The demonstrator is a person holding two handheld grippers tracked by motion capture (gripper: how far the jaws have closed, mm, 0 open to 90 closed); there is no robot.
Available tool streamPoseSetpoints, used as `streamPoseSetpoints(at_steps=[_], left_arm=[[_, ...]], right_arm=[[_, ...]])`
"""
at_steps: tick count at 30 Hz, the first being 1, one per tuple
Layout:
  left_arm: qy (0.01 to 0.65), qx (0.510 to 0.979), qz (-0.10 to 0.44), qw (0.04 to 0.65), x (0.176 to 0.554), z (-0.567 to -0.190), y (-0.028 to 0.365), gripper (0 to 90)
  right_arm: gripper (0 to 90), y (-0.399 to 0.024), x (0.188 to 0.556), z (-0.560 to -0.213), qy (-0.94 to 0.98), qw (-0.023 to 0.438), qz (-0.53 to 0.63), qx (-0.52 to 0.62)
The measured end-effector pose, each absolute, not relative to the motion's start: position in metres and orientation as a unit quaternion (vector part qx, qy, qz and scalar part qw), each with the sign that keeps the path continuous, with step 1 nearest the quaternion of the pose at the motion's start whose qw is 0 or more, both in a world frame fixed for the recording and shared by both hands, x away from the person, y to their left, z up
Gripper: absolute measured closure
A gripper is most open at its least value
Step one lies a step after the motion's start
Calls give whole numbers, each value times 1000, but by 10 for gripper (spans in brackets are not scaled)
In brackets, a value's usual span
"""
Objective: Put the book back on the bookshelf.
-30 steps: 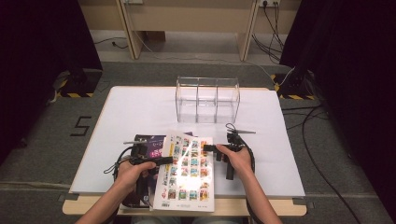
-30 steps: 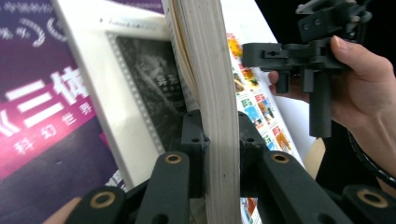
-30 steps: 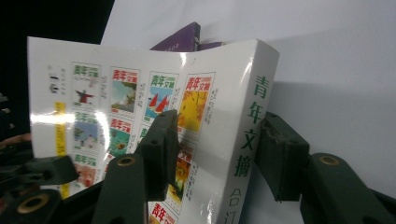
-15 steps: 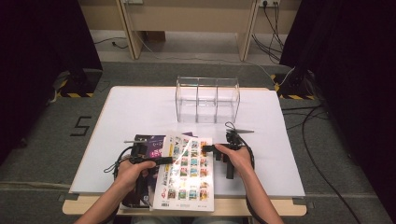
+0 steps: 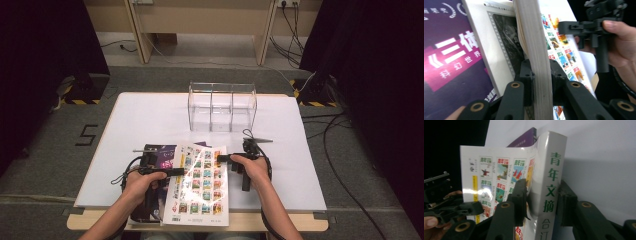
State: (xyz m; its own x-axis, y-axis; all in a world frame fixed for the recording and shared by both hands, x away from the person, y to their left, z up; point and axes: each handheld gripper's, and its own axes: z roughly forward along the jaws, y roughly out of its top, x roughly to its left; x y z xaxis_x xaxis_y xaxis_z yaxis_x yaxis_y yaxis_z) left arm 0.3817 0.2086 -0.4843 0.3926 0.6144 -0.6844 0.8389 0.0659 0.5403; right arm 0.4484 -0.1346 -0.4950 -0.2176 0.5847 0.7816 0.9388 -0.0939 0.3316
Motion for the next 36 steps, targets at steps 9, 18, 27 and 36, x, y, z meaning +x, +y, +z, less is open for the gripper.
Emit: streamPoseSetpoints(at_steps=[9,18,27,36], left_arm=[[541,705,-12,458,376,-474,216,563],[551,678,33,485,364,-457,252,492],[562,667,27,488,360,-470,261,492],[573,649,19,500,357,-478,264,490]], right_arm=[[714,-123,444,-475,-662,167,-446,-578],[697,-114,441,-466,-701,117,-429,-558],[700,-114,439,-467,-697,111,-434,-560],[700,-114,436,-468,-694,100,-445,-557]])
